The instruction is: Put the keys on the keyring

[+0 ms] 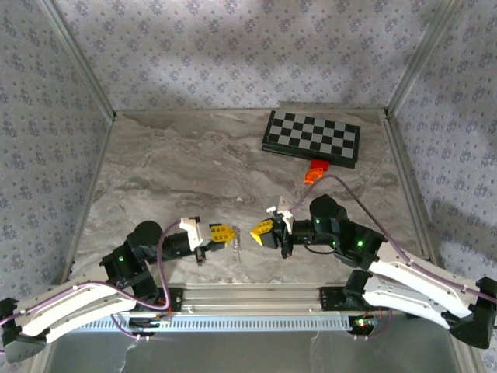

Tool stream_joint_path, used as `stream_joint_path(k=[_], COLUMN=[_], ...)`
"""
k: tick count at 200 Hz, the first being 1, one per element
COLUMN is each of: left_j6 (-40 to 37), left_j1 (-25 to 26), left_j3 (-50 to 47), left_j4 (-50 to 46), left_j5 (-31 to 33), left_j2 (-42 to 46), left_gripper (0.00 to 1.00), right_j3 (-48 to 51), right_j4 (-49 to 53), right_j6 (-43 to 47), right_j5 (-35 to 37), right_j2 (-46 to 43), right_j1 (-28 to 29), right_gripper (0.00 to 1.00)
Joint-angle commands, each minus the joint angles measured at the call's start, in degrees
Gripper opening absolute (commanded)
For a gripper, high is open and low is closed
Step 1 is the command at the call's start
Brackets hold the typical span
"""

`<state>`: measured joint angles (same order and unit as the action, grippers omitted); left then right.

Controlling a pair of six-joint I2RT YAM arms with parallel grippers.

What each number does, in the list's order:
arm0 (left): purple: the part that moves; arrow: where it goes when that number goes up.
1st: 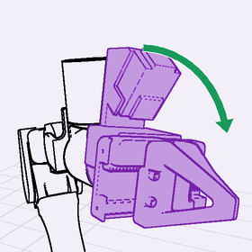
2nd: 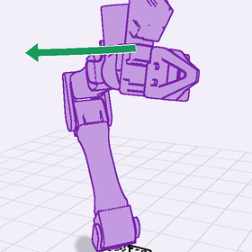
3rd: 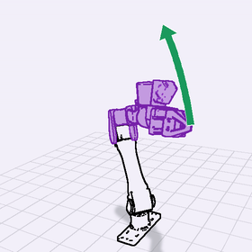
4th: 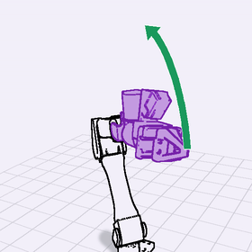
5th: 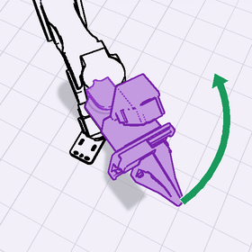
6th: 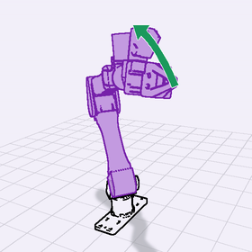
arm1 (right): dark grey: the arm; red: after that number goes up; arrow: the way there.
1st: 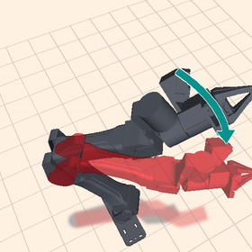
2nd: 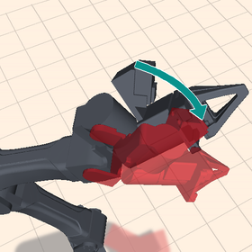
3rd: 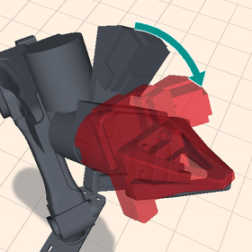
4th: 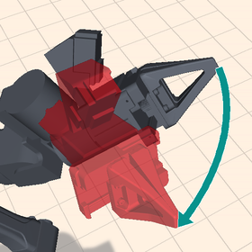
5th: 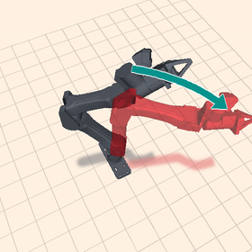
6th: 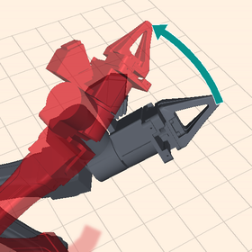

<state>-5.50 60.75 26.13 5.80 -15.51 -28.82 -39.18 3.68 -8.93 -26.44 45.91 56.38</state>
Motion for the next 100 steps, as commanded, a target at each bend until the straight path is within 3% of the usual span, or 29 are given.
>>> stream_joint_path(k=[1, 43, 100], left_j6=[0.1, 0.4, 0.2], left_j1=[-0.2, -0.2, -0.2], left_j3=[3.8, 3.2, 3.4], left_j4=[1.9, 2.6, 2.8], left_j5=[-3.6, -3.9, -4.4], left_j2=[0.0, -0.1, -0.9], left_gripper=[0.0, 0.0, 0.0], right_j3=[-2.6, -3.5, -6.8], right_j4=[-7.2, -7.7, -0.9], right_j6=[-0.3, -0.1, 6.2], right_j5=[-5.7, -5.0, -1.7], right_j2=[0.8, 1.0, 1.0], right_j1=[0.0, 0.9, 3.3], right_gripper=[0.0, 0.0, 0.0])
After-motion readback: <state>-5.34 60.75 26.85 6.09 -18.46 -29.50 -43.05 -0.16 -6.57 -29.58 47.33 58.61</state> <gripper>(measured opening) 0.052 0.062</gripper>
